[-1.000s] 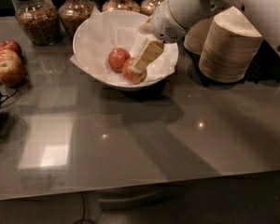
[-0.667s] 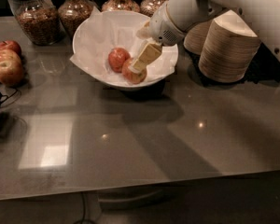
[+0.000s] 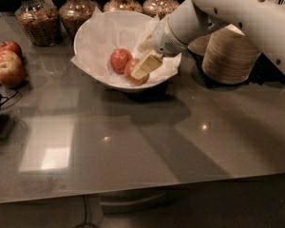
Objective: Pick apple from white bowl
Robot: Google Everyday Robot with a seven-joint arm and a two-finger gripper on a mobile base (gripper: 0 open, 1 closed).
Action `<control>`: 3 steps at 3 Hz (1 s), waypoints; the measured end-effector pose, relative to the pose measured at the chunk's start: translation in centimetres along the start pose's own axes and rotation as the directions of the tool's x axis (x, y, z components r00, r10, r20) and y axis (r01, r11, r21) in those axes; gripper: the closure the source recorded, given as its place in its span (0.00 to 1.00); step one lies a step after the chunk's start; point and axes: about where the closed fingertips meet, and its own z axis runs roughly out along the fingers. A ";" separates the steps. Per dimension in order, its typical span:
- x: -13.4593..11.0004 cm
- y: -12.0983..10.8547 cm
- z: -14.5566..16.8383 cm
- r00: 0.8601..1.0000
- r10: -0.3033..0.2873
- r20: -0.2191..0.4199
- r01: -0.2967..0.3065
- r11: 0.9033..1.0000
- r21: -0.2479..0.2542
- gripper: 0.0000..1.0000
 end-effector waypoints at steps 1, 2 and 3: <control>0.9 0.3 0.6 1.000 0.021 -0.001 -0.021 1.000 -0.004 0.37; 1.2 0.4 0.9 1.000 0.030 0.000 -0.030 1.000 -0.007 0.37; 1.9 0.3 1.8 0.999 0.046 -0.005 -0.046 0.999 -0.020 0.38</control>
Offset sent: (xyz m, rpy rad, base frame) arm 0.0016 -0.0089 -0.0239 0.0165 0.0394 -0.0376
